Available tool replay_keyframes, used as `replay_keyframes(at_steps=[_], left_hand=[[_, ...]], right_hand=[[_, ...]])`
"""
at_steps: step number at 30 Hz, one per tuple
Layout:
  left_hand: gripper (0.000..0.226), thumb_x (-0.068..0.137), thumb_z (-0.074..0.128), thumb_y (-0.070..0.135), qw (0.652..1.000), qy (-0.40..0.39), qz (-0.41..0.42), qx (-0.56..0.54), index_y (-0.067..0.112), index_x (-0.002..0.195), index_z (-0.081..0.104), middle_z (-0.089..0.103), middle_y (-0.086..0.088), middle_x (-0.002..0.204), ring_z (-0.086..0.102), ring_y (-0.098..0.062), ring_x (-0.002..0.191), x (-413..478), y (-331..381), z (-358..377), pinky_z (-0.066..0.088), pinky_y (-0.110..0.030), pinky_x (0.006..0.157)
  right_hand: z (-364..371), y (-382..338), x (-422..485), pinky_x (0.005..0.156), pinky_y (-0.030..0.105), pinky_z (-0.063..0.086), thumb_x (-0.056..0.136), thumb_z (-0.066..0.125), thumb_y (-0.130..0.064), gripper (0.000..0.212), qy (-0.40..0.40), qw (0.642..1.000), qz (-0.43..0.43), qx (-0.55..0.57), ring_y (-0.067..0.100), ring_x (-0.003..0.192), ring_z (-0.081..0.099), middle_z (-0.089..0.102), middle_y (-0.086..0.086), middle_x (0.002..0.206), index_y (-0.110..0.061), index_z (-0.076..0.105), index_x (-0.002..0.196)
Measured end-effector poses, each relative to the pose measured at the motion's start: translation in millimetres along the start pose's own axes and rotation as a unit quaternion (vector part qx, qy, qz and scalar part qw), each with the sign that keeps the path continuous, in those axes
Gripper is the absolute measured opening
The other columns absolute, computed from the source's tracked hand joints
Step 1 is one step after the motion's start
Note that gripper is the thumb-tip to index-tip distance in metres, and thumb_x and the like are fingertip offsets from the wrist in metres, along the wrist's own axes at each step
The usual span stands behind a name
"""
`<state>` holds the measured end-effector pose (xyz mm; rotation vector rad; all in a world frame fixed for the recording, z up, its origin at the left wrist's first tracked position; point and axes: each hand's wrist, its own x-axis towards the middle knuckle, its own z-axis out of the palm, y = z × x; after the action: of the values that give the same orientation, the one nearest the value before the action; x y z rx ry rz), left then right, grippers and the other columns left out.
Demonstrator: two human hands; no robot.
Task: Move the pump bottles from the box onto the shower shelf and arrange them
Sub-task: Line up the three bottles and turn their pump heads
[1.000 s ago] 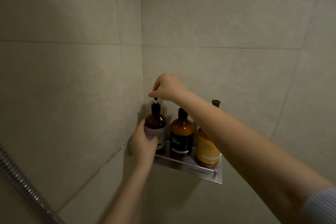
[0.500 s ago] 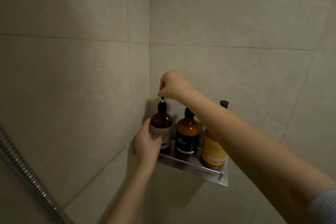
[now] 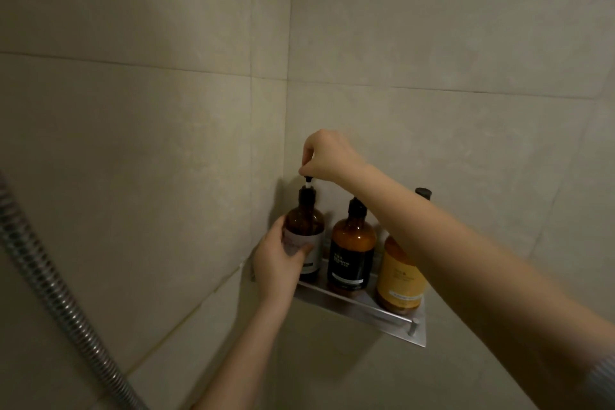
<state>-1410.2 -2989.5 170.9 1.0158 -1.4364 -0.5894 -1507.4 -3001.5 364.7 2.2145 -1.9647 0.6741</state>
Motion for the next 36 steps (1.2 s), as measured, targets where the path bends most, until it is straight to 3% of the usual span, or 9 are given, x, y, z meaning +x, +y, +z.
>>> replay_keyframes(at_steps=[2,6,10,13,18,22,26,30,36], left_hand=[[0.072,0.069,0.077,0.019,1.0,0.001,0.002,0.006,0.061,0.113,0.038,0.049,0.045,0.09,0.053,0.006,0.103,-2,1,-1,0.046,-0.021,0.086],[0.069,0.071,0.077,0.02,1.0,0.0,-0.005,0.002,0.042,0.127,0.045,0.048,0.037,0.104,0.05,0.007,0.105,-2,-1,0,0.046,-0.023,0.088],[0.068,0.071,0.077,0.019,1.0,0.0,-0.01,-0.008,0.036,0.129,0.047,0.049,0.035,0.104,0.051,0.006,0.105,-1,-2,0,0.045,-0.021,0.088],[0.068,0.071,0.077,0.019,1.0,-0.001,-0.015,-0.002,0.039,0.128,0.046,0.046,0.043,0.094,0.049,0.01,0.102,-3,-1,0,0.043,-0.018,0.083],[0.069,0.07,0.077,0.019,1.0,-0.003,-0.015,0.001,0.035,0.13,0.047,0.048,0.033,0.105,0.049,0.008,0.104,-3,1,-1,0.044,-0.02,0.086],[0.069,0.071,0.077,0.018,1.0,-0.009,-0.014,0.0,0.032,0.132,0.047,0.049,0.028,0.111,0.049,0.005,0.107,-3,2,-2,0.045,-0.022,0.089],[0.067,0.073,0.076,0.019,1.0,-0.01,-0.011,0.001,0.031,0.132,0.047,0.049,0.027,0.111,0.05,0.003,0.108,-5,5,-3,0.046,-0.024,0.091],[0.066,0.073,0.076,0.02,1.0,-0.012,-0.011,-0.011,0.029,0.132,0.048,0.052,0.024,0.112,0.05,0.003,0.107,-5,8,-4,0.046,-0.023,0.09],[0.07,0.072,0.077,0.017,0.999,-0.018,-0.022,-0.027,0.026,0.134,0.047,0.051,0.022,0.116,0.05,0.005,0.108,-5,9,-6,0.045,-0.02,0.091]], right_hand=[[-2,4,-1,0.063,0.026,0.052,0.079,0.067,-0.013,0.005,-0.008,1.0,-0.02,0.009,0.016,0.081,0.06,0.063,-0.003,0.082,-0.012,0.068,0.084],[-6,11,-4,0.052,0.015,0.033,0.081,0.067,-0.019,0.012,-0.032,0.998,-0.06,0.019,0.008,0.071,0.05,0.049,-0.012,0.074,-0.015,0.067,0.093],[-6,12,-1,0.054,0.014,0.037,0.08,0.07,-0.025,0.029,-0.027,0.998,-0.051,0.025,0.01,0.076,0.055,0.06,-0.004,0.087,-0.01,0.069,0.105],[-4,11,2,0.053,0.017,0.046,0.076,0.073,-0.035,0.034,-0.018,0.999,-0.006,0.036,0.012,0.069,0.06,0.068,0.002,0.081,-0.006,0.072,0.092],[-5,6,7,0.066,0.026,0.057,0.077,0.074,-0.021,0.023,-0.04,0.999,0.013,0.035,0.014,0.072,0.065,0.072,0.006,0.086,-0.006,0.074,0.095],[-9,5,6,0.053,0.014,0.041,0.078,0.072,-0.015,0.025,-0.079,0.996,-0.016,0.046,0.004,0.065,0.055,0.063,-0.004,0.082,-0.013,0.073,0.103],[-9,10,4,0.051,0.013,0.039,0.079,0.072,-0.018,0.026,-0.077,0.995,-0.023,0.056,0.006,0.066,0.056,0.064,-0.003,0.084,-0.013,0.072,0.105],[-10,15,4,0.048,0.013,0.04,0.076,0.075,-0.028,0.026,-0.071,0.995,-0.003,0.074,0.005,0.058,0.056,0.061,-0.007,0.065,-0.011,0.073,0.096],[-12,15,-1,0.072,0.018,0.044,0.084,0.066,-0.018,0.027,-0.09,0.992,-0.093,-0.01,0.012,0.086,0.059,0.069,0.003,0.103,-0.013,0.068,0.111]])
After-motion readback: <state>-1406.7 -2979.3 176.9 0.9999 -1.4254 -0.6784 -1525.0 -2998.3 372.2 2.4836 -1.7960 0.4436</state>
